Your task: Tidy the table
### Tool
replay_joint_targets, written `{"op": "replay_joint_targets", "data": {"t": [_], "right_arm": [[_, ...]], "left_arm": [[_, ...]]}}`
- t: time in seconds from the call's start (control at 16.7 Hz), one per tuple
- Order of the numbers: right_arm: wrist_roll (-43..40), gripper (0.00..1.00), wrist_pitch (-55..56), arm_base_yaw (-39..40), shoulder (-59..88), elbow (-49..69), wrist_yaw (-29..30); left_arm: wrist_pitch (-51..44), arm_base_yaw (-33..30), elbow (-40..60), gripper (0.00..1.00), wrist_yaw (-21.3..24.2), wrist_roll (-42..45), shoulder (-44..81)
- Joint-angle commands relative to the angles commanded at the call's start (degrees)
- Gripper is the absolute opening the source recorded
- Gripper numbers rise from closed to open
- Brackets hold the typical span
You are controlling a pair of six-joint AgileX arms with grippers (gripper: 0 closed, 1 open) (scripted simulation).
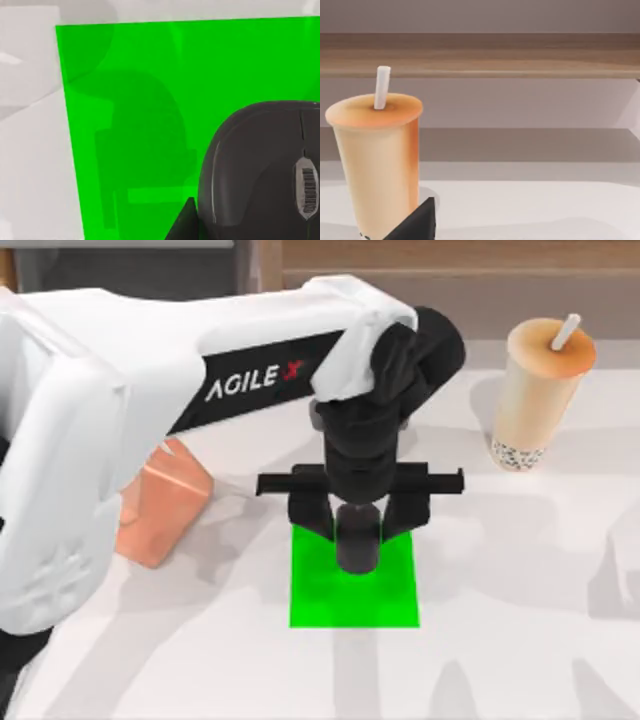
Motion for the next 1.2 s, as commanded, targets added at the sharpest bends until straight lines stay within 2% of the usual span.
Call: {"op": "replay_joint_targets", "data": {"t": [0.18,0.9,1.2], "right_arm": [[0.0,1.00,0.0,0.0,0.0,0.0,0.0],[0.0,1.00,0.0,0.0,0.0,0.0,0.0],[0.0,1.00,0.0,0.0,0.0,0.0,0.0]], "left_arm": [[0.0,-0.6,-1.4,0.00,-1.0,-3.7,0.2],[2.0,-0.6,-2.7,0.00,-1.0,-3.7,0.8],[2.0,-0.6,-2.7,0.38,-1.0,-3.7,0.8]]}}
